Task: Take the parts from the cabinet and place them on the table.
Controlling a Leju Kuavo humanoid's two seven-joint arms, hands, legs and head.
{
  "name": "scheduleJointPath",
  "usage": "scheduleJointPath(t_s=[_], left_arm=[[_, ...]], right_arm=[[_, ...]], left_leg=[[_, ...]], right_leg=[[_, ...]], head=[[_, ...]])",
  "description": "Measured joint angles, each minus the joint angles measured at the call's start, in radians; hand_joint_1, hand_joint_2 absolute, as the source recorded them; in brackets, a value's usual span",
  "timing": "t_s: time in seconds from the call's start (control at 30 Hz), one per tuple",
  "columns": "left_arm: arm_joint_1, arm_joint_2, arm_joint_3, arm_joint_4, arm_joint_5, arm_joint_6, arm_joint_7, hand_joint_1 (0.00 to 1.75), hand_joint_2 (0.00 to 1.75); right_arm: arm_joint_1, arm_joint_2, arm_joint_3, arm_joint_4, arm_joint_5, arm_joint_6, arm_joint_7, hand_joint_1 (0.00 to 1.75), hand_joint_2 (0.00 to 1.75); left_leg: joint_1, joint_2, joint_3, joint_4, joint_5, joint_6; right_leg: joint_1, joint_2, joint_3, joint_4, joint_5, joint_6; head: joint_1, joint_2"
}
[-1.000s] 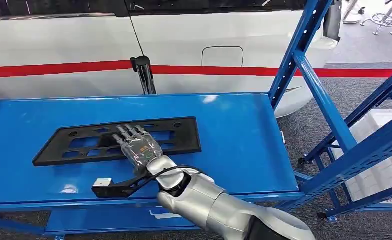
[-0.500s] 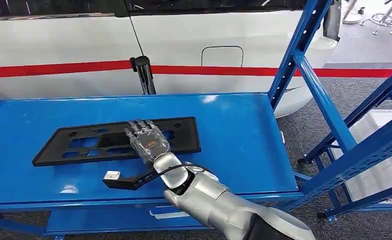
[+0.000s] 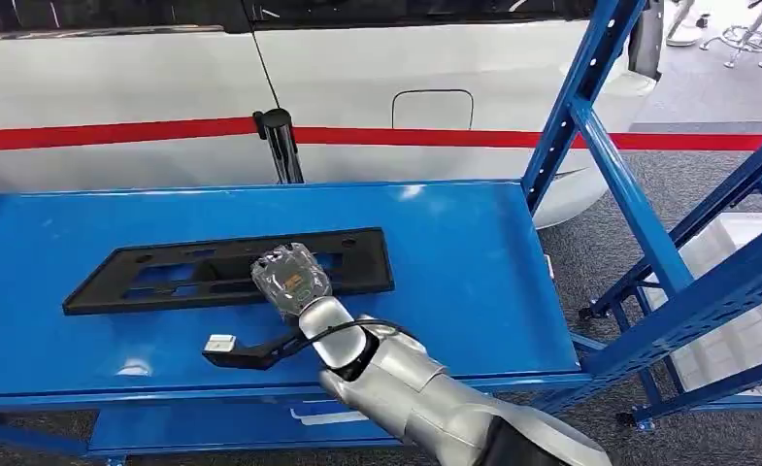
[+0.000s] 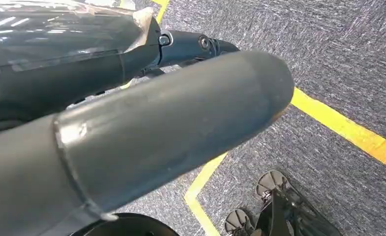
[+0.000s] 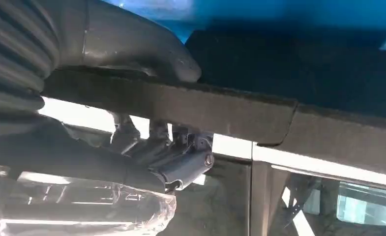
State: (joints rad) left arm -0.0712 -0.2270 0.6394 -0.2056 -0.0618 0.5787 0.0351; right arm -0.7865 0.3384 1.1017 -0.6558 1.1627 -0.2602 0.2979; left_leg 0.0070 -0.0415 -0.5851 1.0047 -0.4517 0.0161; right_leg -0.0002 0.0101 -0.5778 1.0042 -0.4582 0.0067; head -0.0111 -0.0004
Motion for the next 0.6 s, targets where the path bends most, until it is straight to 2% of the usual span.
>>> scheduleJointPath(t_s=[0.07,0.2,0.3,0.37,0.5,0.6], left_arm=[[0.000,0.000,0.000,0.000,-0.002,0.004,-0.044,0.00,0.00],[0.001,0.001,0.000,-0.002,-0.002,-0.013,-0.224,0.00,0.00],[0.000,0.003,0.001,-0.003,0.005,-0.025,-0.266,0.00,0.00],[0.003,0.003,0.011,-0.005,0.021,-0.047,-0.327,0.00,0.00],[0.003,0.003,0.045,-0.010,0.049,-0.101,-0.435,0.00,0.00],[0.007,0.027,0.064,-0.011,0.053,-0.186,-0.482,0.00,0.00]], right_arm=[[0.004,0.000,-0.006,-0.006,0.006,0.000,-0.011,1.75,1.75],[0.031,0.000,-0.074,-0.045,0.036,-0.012,-0.069,1.75,1.75],[0.048,0.000,-0.124,-0.082,0.073,-0.012,-0.094,1.75,1.75],[0.070,0.000,-0.159,-0.117,0.130,-0.027,-0.115,1.75,1.75],[0.163,-0.011,-0.258,-0.299,0.220,-0.029,-0.206,1.75,1.75],[0.228,-0.032,-0.322,-0.457,0.272,-0.026,-0.251,1.75,1.75]], left_leg=[[0.000,0.000,0.000,0.000,0.000,0.000],[0.000,0.000,0.000,0.000,0.000,0.000],[0.000,0.000,0.000,0.000,0.000,0.000],[0.000,0.000,0.000,0.000,0.000,0.000],[0.000,0.000,0.000,0.000,0.000,0.000],[0.000,0.000,-0.001,0.000,0.000,0.000]], right_leg=[[0.000,0.000,0.000,0.000,0.000,0.000],[0.000,0.000,0.000,0.000,0.000,0.000],[0.000,0.000,0.000,0.000,0.000,0.000],[0.000,0.000,0.000,0.000,0.000,0.000],[0.000,0.000,-0.001,0.000,0.000,0.000],[0.000,0.000,-0.001,0.000,0.000,0.000]], head=[[0.000,0.000],[0.000,0.000],[0.000,0.000],[0.000,0.000],[0.000,0.000],[0.000,0.000]])
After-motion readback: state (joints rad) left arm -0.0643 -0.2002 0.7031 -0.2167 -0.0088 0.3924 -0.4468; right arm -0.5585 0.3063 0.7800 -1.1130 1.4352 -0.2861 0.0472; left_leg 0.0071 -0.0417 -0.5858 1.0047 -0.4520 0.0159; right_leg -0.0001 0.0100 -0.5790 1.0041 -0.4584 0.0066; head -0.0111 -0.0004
